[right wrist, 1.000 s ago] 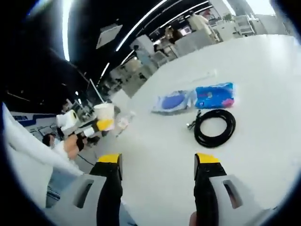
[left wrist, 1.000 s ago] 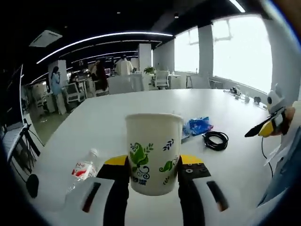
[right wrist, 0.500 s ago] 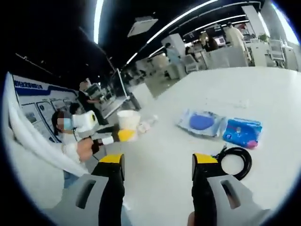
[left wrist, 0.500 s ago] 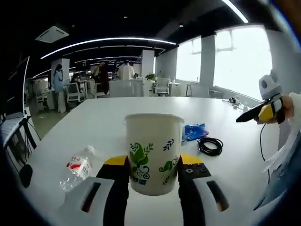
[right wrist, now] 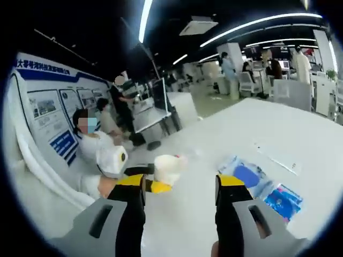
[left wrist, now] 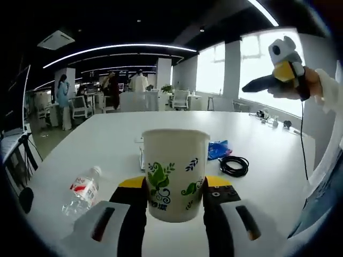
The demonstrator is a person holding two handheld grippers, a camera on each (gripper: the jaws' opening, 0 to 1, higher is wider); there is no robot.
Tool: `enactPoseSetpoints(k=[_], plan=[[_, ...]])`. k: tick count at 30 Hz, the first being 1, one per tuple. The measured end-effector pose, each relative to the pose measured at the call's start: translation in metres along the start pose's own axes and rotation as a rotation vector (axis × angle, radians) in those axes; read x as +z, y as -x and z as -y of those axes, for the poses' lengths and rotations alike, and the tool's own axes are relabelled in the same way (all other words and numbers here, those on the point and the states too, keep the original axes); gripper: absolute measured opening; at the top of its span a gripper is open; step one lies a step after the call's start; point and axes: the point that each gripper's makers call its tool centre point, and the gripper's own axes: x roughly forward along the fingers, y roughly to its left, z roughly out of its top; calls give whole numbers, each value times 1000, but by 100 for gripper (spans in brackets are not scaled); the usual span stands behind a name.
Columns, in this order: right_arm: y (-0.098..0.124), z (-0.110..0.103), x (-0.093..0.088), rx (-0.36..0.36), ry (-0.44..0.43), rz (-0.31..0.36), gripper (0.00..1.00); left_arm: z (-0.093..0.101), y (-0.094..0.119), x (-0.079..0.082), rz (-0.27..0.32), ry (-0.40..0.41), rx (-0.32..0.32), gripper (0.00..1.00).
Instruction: Arrange the tabletop items into an orderly group along one side of the table until the central work area is clear of visible clutter.
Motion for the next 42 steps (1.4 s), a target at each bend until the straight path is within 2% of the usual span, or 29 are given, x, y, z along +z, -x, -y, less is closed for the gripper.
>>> enactPoseSetpoints(k=[1,2,5,7,8,9,10,11,13,15,18,21,24,28,31,34,35,37,39,40,42], plan=[[-2,1,1,-1,16,-10,40,1,0,0,1,-5,-4,40],[-10,3,5,-1,75,-47,38,3,0,0,-2,-16,-9,40],[-23,-3,17,35,123,-73,42,6,2,2,-2,-25,-17,40],[-34,-17,34,108,86,12,41,9,4,5,2,-28,-19,40],[-39,-25,38,149,13,22,39,11,5,6,1,-42,-21,40],[-42,-30,37,166,-25,7,35,12,5,6,-1,-52,-22,40],[-45,-37,34,191,4,-4,30,13,6,7,-2,-66,-23,40],[-49,-45,29,211,81,-23,27,15,8,8,-3,-77,-26,40],[-56,-52,11,210,183,-114,27,20,11,10,-2,-95,-31,40],[-60,-57,-1,216,238,-170,29,25,14,12,-4,-119,-42,41],[-61,-71,-14,286,215,-230,26,30,15,13,-12,-153,-57,41],[-63,-68,-18,264,223,-252,23,37,14,19,-2,-179,-76,41],[-61,-58,-29,235,301,-329,20,43,11,25,14,-194,-90,41],[-65,-50,-36,217,281,-355,6,43,11,28,21,-191,-85,41],[-68,-55,-38,230,255,-356,4,42,16,30,16,-213,-71,41],[-68,-68,-38,328,331,-342,1,41,23,29,15,-225,-73,41],[-68,-70,-39,325,328,-350,0,40,24,29,16,-223,-71,41],[-71,-71,-37,316,326,-345,0,40,27,25,7,-198,-90,40],[-73,-69,-40,306,350,-372,0,35,28,20,-5,-178,-70,42],[-73,-68,-41,300,362,-376,0,34,29,20,2,-175,-66,42],[-73,-67,-42,298,382,-382,0,31,32,22,39,-105,-54,46]])
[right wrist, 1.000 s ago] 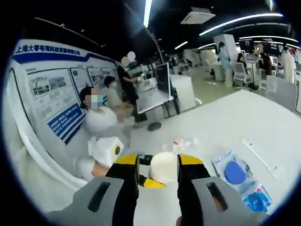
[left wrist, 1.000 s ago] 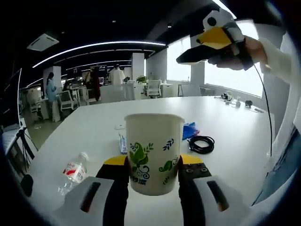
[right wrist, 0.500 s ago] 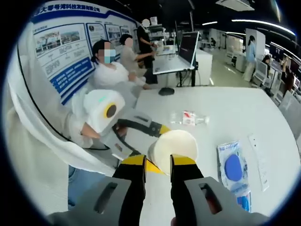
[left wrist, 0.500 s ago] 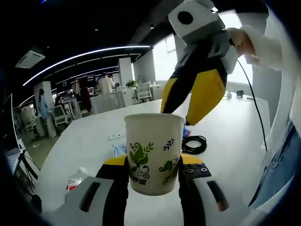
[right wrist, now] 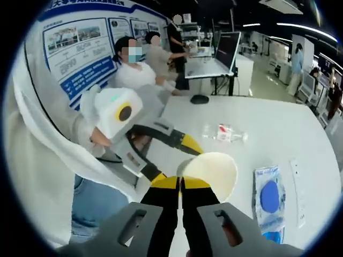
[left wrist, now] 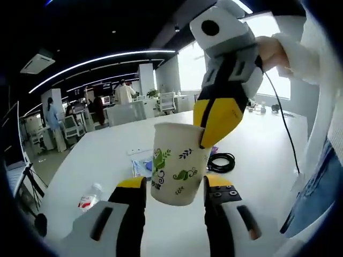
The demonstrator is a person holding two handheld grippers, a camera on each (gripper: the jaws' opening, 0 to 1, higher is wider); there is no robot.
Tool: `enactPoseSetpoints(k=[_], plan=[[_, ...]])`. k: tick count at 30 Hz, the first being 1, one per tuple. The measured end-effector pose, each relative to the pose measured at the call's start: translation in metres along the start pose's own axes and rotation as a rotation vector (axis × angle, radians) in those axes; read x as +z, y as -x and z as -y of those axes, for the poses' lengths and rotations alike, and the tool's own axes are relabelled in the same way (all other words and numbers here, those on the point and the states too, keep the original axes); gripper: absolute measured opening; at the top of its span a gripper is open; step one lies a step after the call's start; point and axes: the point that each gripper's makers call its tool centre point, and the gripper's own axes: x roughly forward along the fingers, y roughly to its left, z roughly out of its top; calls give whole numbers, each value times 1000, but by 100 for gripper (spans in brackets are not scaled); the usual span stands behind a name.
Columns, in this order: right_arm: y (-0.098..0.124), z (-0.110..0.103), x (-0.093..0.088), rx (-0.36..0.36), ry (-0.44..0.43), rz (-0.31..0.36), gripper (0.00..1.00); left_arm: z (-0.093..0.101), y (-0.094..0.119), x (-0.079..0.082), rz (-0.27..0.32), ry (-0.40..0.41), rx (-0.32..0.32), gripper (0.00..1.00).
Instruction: Arrange the tabletop items into an orderly group along one side of the table until the central work area is clear of visible clutter.
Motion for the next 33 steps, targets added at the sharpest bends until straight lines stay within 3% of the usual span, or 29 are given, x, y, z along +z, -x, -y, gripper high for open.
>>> enactPoseSetpoints(k=[1,3,5,7,10,12,17,20,23,25,27,29,30,33], plan=[[0,0,0,1,3,0,0,-3,1,1,15,27,14,52],[1,2,-1,-1,-4,-5,0,-9,4,4,53,99,44,78],[2,5,-1,-9,-7,-11,0,-16,10,5,74,99,69,100],[7,9,2,-16,1,-1,0,-24,20,-1,59,81,96,97],[17,23,9,-33,0,-8,0,-33,37,-7,69,96,115,100],[27,39,19,-74,29,-8,0,-39,51,-11,81,108,131,100],[42,57,39,-89,42,9,0,-58,82,-29,61,68,210,100],[46,67,47,-95,43,15,0,-62,96,-36,96,136,236,100],[47,77,53,-102,59,-2,0,-69,111,-45,107,180,309,100],[46,81,56,-100,71,-15,0,-70,113,-47,106,164,320,100],[42,85,60,-88,95,-34,0,-62,105,-32,150,72,307,100],[33,92,62,-70,118,-53,0,-60,101,-39,118,-37,322,100],[30,96,62,-68,118,-60,0,-57,100,-50,44,-48,322,100],[19,109,60,-67,137,-95,0,-53,97,-55,32,8,283,91]])
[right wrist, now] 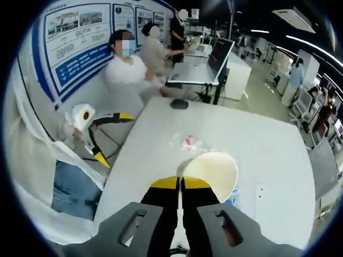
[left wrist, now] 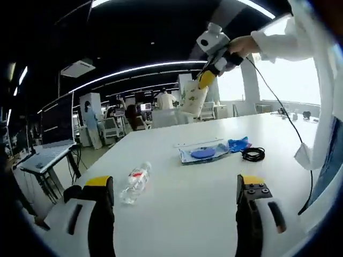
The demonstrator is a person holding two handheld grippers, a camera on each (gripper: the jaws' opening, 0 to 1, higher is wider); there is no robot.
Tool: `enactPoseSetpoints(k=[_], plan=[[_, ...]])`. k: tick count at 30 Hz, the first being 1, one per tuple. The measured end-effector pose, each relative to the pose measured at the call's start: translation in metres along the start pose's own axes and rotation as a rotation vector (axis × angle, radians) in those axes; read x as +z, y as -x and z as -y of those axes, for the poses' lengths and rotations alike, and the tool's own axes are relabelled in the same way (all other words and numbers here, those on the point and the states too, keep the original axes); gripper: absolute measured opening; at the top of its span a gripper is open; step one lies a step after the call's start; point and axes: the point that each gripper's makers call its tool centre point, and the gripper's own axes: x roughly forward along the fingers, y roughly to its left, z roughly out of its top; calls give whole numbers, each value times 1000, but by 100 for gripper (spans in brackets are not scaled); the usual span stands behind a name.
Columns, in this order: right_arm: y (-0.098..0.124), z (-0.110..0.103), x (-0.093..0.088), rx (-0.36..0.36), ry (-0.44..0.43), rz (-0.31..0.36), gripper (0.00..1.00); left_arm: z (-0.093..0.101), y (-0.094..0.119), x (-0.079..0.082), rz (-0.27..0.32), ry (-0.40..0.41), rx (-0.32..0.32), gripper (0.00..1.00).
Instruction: Arrange the tabletop items into an orderly group along one side of the table until the central work area is clear of visible clutter.
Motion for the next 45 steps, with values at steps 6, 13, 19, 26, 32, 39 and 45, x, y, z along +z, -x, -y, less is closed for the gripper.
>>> enactPoseSetpoints(k=[6,13,19,26,32,39,45], plan=[[-23,22,-7,22,-6,-49,0,-7,0,-6,-27,45,19,90],[-51,50,-16,9,-92,-70,0,-9,1,-12,-62,-40,23,81],[-81,72,-27,-33,-93,-120,0,-28,7,-9,-38,15,87,78],[-112,97,-36,-59,-103,-172,0,-28,5,-14,-67,33,83,82],[-131,114,-48,-73,-111,-210,0,-28,5,-22,-103,25,78,76],[-151,119,-66,-67,-111,-267,0,-36,8,-32,-144,-3,103,75],[-162,124,-77,-77,-128,-287,0,-33,8,-39,-178,7,85,71]])
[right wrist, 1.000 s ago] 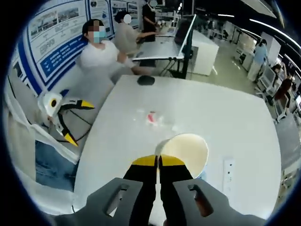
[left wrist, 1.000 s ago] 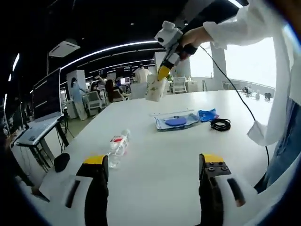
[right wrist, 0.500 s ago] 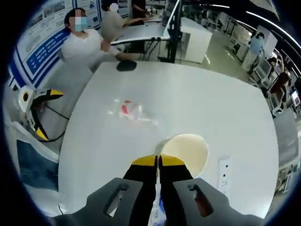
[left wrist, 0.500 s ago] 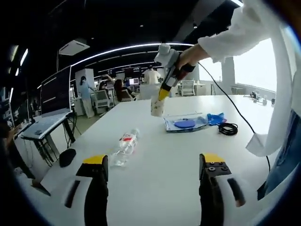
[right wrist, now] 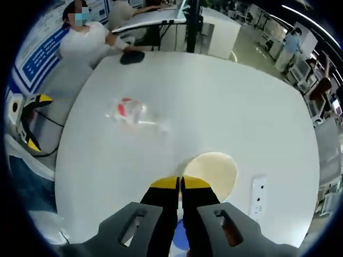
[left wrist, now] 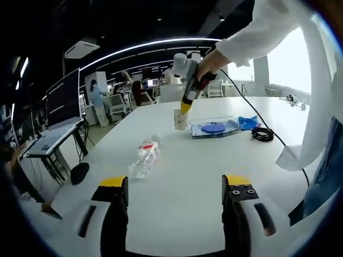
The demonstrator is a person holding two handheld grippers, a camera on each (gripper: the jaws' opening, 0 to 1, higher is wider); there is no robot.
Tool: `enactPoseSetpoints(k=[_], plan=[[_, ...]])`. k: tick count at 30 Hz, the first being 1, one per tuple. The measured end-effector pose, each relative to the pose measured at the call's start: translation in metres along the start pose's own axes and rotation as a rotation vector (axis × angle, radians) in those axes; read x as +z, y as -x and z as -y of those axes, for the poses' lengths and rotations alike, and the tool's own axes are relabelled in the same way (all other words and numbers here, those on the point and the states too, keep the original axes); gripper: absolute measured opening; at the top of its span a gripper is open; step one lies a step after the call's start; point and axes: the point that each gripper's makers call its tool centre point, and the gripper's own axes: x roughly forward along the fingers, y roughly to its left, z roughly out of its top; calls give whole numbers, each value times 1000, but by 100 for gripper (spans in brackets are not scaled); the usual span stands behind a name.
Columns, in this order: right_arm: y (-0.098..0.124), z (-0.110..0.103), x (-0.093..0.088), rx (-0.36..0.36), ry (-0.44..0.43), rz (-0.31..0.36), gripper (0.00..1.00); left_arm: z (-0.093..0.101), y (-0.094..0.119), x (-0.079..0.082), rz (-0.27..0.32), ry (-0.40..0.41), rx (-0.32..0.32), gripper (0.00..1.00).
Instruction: Arrange the tabletop items into an orderly group along one side of the table until the central work area is clear of visible clutter.
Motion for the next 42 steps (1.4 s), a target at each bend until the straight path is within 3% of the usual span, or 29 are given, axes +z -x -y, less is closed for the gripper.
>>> enactPoseSetpoints(k=[11,19,23,28,32,34,38,42], plan=[[-18,2,-10,-12,16,-17,0,3,0,-8,-46,-30,-11,65],[-18,7,-9,-9,9,-18,0,5,-1,-12,-66,-36,-16,63],[-19,7,-9,-9,-22,-15,0,4,-1,-7,-45,-43,-10,68],[-19,6,-8,-4,-84,9,1,5,-2,-11,-64,-43,-16,69],[-19,7,-7,-17,-82,-3,15,5,-3,-13,-73,-40,-20,68],[-15,7,-5,-26,-57,6,16,6,-3,-13,-74,-42,-21,68],[-5,5,2,-22,-92,60,23,5,-4,-14,-81,-41,-20,69],[4,0,-1,-24,-96,91,29,6,-4,-15,-87,-43,-23,69]])
